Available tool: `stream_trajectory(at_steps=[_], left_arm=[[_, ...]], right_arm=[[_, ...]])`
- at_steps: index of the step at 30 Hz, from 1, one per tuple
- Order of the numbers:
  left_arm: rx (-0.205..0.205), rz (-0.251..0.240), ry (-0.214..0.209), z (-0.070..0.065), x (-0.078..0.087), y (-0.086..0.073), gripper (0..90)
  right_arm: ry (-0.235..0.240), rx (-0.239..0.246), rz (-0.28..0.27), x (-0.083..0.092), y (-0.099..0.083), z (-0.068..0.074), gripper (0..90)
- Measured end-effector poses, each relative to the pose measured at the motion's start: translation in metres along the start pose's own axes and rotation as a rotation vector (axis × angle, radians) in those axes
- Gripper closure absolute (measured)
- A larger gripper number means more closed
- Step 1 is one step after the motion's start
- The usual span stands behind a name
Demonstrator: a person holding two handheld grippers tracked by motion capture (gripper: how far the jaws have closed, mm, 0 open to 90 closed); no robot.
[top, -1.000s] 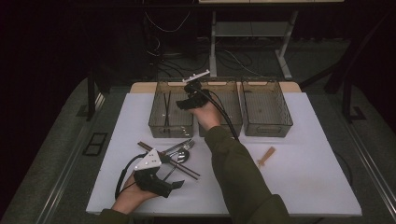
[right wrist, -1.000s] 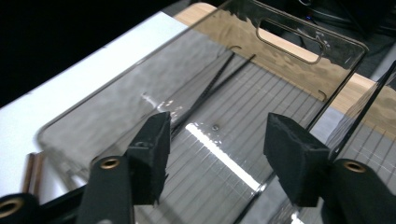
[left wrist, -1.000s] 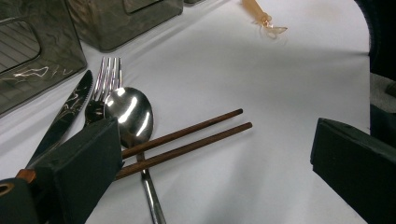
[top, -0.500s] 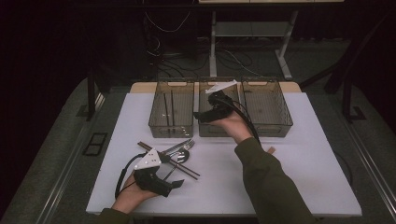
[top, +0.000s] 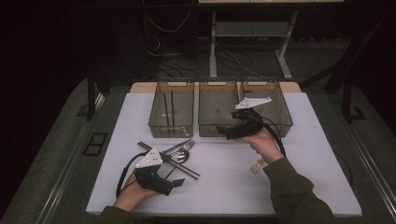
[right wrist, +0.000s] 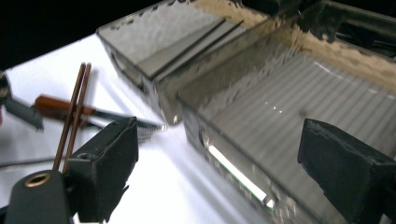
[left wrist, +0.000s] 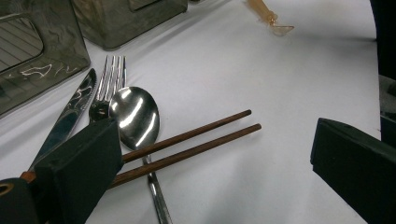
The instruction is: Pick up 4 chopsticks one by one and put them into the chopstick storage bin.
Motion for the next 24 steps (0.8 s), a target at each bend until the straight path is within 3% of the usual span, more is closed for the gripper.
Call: stream_trajectory(at_steps=[15,24], left_arm=[[0.003,-0.001,0.011,0.003,0.001,0.001,1.5],[0.004,-0.009,0.012,0.005,0.004,0.002,3.1]], right_arm=[[-0.017,-0.025,-0.06,0.055,-0.074,-0.004,12.5],[-0.037,-0.028,-0.031,0.073,-0.118,-0.002,12.5]])
Point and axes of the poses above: each handheld gripper's, and its own axes: x roughly backward along the jaws, y roughly out of its top, z roughly to its left, the point moved 7 cm from there along -x, roughly forward along the jaws, and after that the axes turned 2 degrees about x, right-handed, at the moved point
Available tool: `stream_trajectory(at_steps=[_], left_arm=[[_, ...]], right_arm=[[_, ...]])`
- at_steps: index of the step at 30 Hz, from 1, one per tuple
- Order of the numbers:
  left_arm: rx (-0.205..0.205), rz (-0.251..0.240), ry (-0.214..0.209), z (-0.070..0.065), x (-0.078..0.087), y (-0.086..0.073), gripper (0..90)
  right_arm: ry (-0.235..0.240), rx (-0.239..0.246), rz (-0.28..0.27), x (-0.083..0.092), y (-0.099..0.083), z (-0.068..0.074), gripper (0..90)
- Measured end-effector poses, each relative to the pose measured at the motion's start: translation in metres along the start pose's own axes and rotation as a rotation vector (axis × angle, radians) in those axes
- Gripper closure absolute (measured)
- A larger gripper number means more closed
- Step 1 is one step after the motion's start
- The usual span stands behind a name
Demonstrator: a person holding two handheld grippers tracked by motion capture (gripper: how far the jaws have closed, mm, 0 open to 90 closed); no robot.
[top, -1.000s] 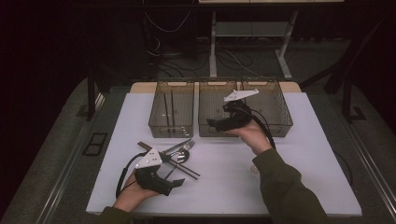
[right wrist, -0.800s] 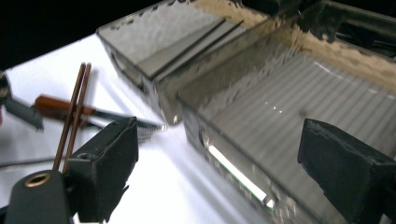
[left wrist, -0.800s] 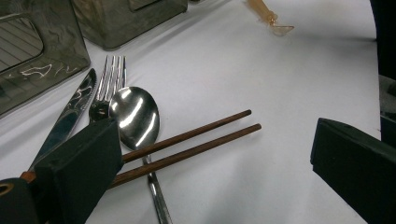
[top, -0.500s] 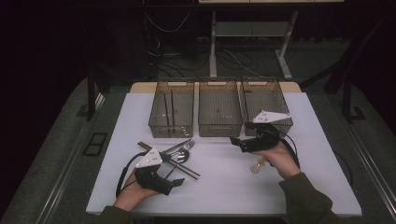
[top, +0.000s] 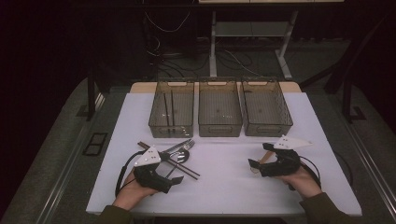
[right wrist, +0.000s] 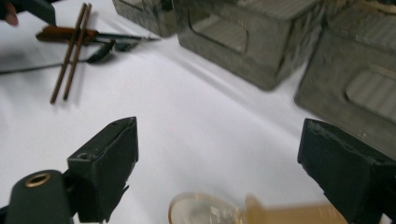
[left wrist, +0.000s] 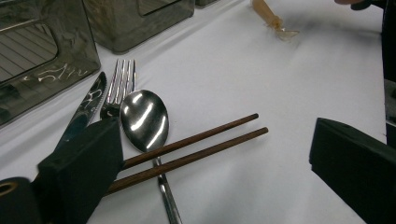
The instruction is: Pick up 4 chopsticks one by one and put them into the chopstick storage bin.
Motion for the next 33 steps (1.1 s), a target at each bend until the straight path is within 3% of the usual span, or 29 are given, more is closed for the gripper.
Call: stream_trajectory(at_steps=[3,10,14,16,20,24,28,33], left_arm=[[-0.006,-0.002,0.002,0.002,0.002,0.001,5.0],[-0.002,-0.007,0.021,0.015,0.013,0.007,16.0],[0.008,0.008,0.069,0.032,0.02,0.009,31.1],[0.014,0.025,0.097,0.042,0.021,0.009,40.3],[0.028,0.087,0.145,0.063,0.02,0.007,61.0],[0.053,0.112,0.193,0.084,0.02,0.007,77.9],[0.064,0.137,0.246,0.102,0.021,0.008,88.9],[0.094,0.166,0.292,0.121,0.022,0.003,89.1]], right_arm=[[-0.014,0.006,0.01,0.007,-0.012,-0.003,12.5],[-0.038,-0.039,0.003,0.022,-0.036,-0.005,12.5],[-0.029,-0.013,0.016,0.027,-0.042,-0.004,12.5],[-0.035,-0.035,0.004,0.027,-0.04,-0.006,12.5],[-0.038,-0.04,0.001,0.027,-0.038,-0.008,12.5],[-0.036,-0.043,0.01,0.027,-0.039,-0.009,12.5],[-0.033,-0.038,0.018,0.025,-0.04,-0.008,12.5],[-0.031,-0.028,0.022,0.023,-0.04,-0.007,12.5]])
Point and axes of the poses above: each handheld gripper's, and its own axes: x roughly backward along the jaws, y roughly out of its top, z roughly to its left, the point moved 7 cm from there along -x, roughly forward along the jaws, and after that the axes turned 2 degrees about x, right-handed, at the moved point
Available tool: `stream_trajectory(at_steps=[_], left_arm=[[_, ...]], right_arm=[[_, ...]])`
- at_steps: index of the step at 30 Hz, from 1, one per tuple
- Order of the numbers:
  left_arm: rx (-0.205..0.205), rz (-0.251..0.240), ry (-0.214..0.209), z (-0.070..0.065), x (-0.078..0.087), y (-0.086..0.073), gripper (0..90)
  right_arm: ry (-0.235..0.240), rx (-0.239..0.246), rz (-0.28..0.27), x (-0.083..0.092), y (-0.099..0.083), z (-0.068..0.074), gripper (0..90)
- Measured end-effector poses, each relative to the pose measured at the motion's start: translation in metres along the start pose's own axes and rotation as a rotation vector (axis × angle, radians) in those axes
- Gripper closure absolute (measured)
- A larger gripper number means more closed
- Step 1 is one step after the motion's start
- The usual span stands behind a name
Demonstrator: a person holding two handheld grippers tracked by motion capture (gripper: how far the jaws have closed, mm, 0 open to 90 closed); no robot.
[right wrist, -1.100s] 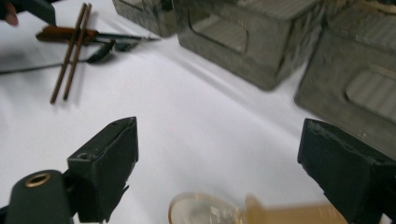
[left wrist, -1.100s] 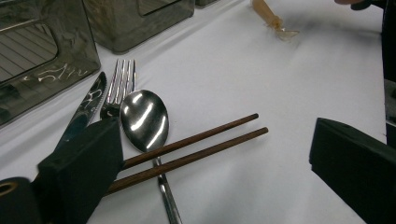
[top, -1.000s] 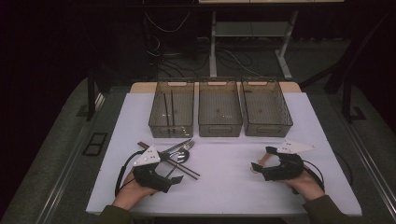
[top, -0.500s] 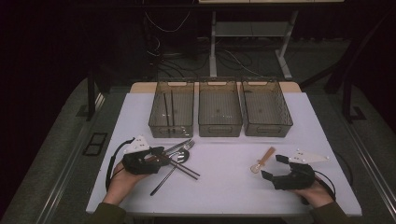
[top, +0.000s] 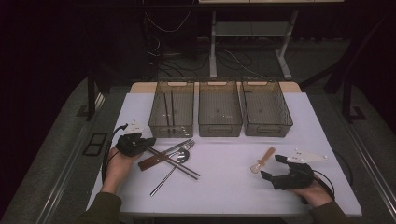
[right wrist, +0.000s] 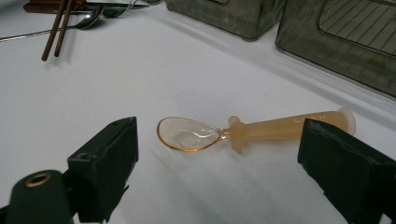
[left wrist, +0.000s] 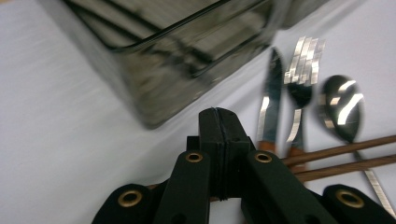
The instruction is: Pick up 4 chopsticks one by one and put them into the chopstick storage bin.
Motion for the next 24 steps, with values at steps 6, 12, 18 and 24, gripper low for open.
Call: stream_trajectory(at_steps=[6,12,18,24], left_arm=[[0.009,0.037,0.025,0.008,-0.006,-0.005,89.1],[0.003,0.058,0.029,0.008,-0.006,-0.008,89.1],[-0.015,0.079,0.028,0.007,-0.008,-0.009,89.1],[-0.018,0.096,0.029,0.007,-0.007,-0.012,89.1]], right_arm=[[-0.003,0.001,0.005,-0.001,0.0,-0.001,12.6],[-0.005,0.001,0.004,0.0,0.0,-0.001,12.6],[-0.006,0.004,0.005,0.0,0.0,-0.001,12.6],[-0.007,0.006,0.007,0.0,0.0,-0.001,12.6]])
Point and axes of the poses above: each handheld gripper's, and its own axes: x roughly backward along the jaws, y roughly out of its top, z roughly to its left, the point moved 7 cm from there along -x, roughly forward along the jaws, and after that the axes turned 2 degrees about x, right-handed, at the moved point
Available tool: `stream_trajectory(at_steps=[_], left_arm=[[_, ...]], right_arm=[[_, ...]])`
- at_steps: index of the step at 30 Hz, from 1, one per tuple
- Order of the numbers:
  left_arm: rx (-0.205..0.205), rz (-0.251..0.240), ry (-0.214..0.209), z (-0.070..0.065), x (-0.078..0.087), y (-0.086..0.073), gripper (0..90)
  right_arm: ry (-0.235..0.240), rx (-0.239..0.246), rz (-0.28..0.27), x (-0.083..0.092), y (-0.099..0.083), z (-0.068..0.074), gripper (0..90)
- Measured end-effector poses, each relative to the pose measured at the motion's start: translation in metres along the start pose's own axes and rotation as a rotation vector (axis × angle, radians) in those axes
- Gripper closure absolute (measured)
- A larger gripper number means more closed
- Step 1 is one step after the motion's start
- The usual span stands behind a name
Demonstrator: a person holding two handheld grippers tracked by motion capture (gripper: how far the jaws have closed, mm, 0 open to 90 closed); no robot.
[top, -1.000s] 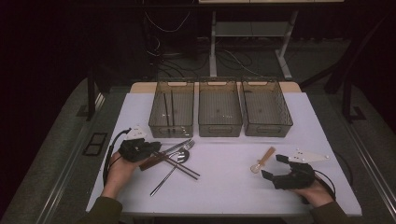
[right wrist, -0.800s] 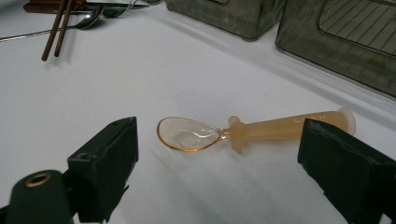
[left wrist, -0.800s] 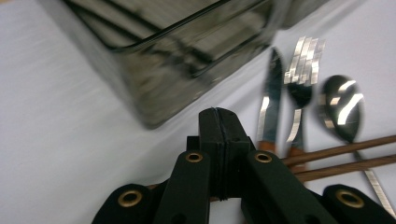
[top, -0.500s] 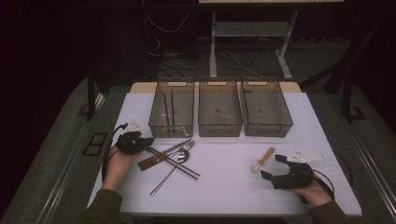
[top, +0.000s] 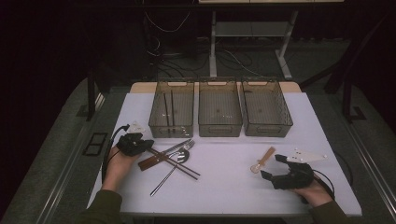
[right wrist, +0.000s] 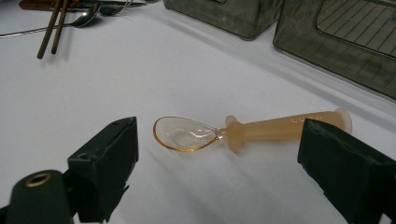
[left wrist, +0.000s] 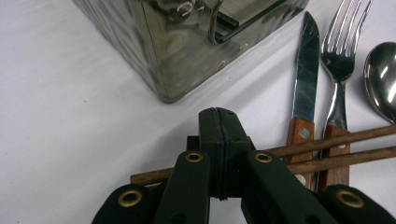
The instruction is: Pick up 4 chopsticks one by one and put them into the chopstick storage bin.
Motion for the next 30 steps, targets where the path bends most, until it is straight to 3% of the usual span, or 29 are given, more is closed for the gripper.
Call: stream_trajectory(at_steps=[30], left_arm=[[-0.021,0.053,-0.052,-0.011,0.009,-0.016,89.1]], right_arm=[[-0.002,0.002,-0.002,0.001,0.001,0.0,12.6]])
Point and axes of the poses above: each handheld gripper's, and its own axes: x roughly backward along the jaws, y roughly out of its top, z roughly to its left, the point moved 7 cm from there along -x, roughly forward along the jaws, and after that the axes turned 2 degrees about x, right-handed, at the moved point
